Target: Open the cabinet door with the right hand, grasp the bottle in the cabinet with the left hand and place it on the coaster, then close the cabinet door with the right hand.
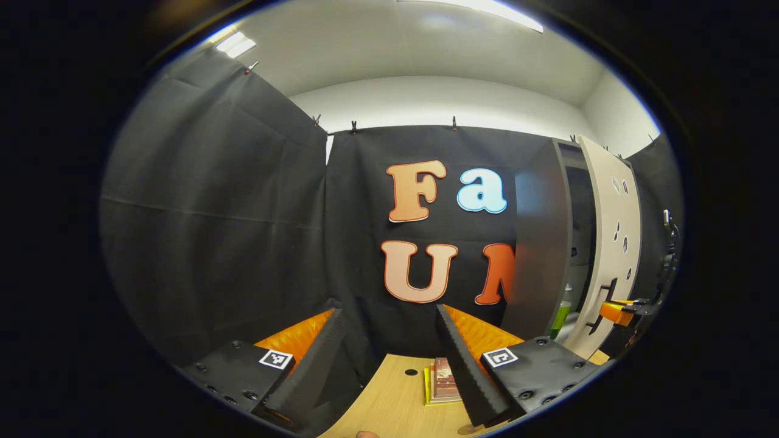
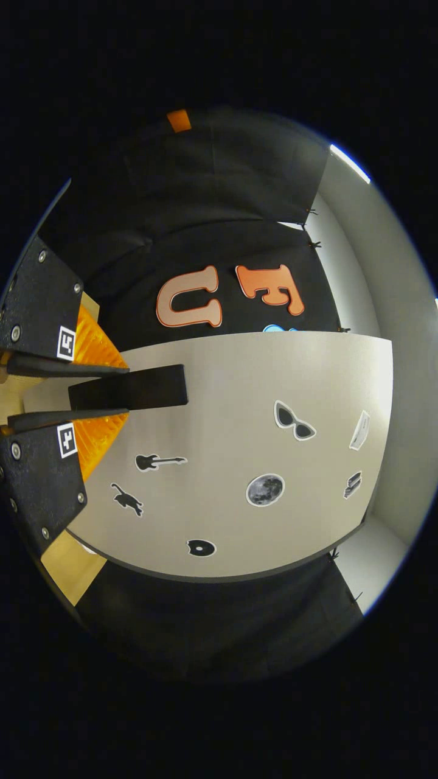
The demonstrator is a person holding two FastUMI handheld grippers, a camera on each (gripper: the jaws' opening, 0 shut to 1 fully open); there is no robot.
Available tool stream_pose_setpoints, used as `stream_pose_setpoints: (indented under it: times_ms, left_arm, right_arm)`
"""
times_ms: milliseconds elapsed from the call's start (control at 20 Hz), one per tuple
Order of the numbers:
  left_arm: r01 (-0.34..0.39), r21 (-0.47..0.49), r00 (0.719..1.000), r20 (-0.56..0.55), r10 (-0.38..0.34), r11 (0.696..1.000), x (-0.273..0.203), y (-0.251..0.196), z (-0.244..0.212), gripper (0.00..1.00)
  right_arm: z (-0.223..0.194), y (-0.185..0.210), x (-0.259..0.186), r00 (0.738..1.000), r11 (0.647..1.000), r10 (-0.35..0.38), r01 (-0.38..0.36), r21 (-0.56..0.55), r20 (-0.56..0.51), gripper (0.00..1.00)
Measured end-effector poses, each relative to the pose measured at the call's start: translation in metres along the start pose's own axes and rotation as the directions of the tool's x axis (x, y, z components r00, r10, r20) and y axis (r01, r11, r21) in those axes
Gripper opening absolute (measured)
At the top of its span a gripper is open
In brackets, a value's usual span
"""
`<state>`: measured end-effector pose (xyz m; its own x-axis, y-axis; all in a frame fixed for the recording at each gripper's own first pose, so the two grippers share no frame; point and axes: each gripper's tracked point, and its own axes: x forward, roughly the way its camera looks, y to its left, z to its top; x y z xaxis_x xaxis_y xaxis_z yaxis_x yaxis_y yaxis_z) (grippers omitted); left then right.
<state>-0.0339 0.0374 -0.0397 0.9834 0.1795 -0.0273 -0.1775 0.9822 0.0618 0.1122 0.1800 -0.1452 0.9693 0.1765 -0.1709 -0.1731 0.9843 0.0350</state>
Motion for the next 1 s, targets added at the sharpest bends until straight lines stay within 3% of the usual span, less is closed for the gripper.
stream_pose_setpoints:
  times_ms: [50, 100, 150, 200, 300, 400, 550, 600, 750, 900, 1000]
  left_arm:
    - [0.003, -0.001, 1.000, 0.002, -0.003, 1.000, 0.000, -0.003, 0.000, 0.98]
    - [0.007, -0.003, 1.000, 0.003, -0.007, 1.000, -0.001, -0.005, 0.000, 0.98]
    - [0.012, -0.003, 1.000, 0.004, -0.012, 1.000, -0.001, -0.011, 0.000, 0.98]
    - [0.016, 0.003, 1.000, -0.002, -0.016, 1.000, -0.001, -0.015, -0.002, 0.98]
    - [0.017, 0.016, 1.000, -0.009, -0.017, 1.000, -0.001, -0.024, -0.006, 0.95]
    - [0.038, -0.011, 0.999, -0.012, -0.038, 0.999, -0.005, -0.036, -0.008, 0.98]
    - [0.026, -0.029, 1.000, -0.014, -0.027, 0.999, -0.011, -0.027, -0.012, 0.97]
    - [0.010, -0.031, 1.000, -0.013, -0.010, 0.999, -0.013, -0.017, -0.012, 0.96]
    - [-0.046, -0.041, 0.999, -0.020, 0.045, 0.998, -0.018, 0.012, -0.017, 1.00]
    - [-0.106, -0.035, 0.994, -0.029, 0.105, 0.994, -0.024, 0.045, -0.021, 0.97]
    - [-0.131, -0.032, 0.991, -0.027, 0.130, 0.991, -0.027, 0.060, -0.020, 0.98]
  right_arm:
    - [0.001, -0.050, -0.007, 0.987, 0.986, -0.149, 0.153, -0.073, 0.062, 0.00]
    - [-0.009, -0.090, -0.013, 0.969, 0.965, -0.239, 0.243, -0.094, 0.053, 0.00]
    - [-0.022, -0.092, -0.019, 0.988, 0.987, -0.156, 0.156, 0.031, -0.004, 0.00]
    - [-0.030, -0.088, -0.023, 0.995, 0.986, -0.097, 0.099, 0.138, -0.021, 0.00]
    - [-0.020, -0.111, -0.034, 0.990, 0.983, -0.142, 0.139, 0.117, 0.019, 0.00]
    - [-0.008, -0.095, -0.033, 0.997, 0.993, -0.071, 0.067, 0.101, 0.036, 0.00]
    - [0.003, -0.042, -0.015, 0.996, 0.993, 0.067, -0.072, 0.095, 0.055, 0.19]
    - [0.006, -0.030, -0.002, 0.995, 0.993, 0.082, -0.087, 0.081, 0.054, 0.31]
    - [0.010, 0.006, 0.031, 0.990, 0.989, 0.134, -0.136, 0.064, 0.036, 0.52]
    - [0.013, 0.020, 0.069, 0.993, 0.993, 0.112, -0.113, 0.022, 0.040, 0.60]
    - [0.008, 0.026, 0.075, 0.995, 0.995, 0.098, -0.098, -0.007, 0.024, 0.56]
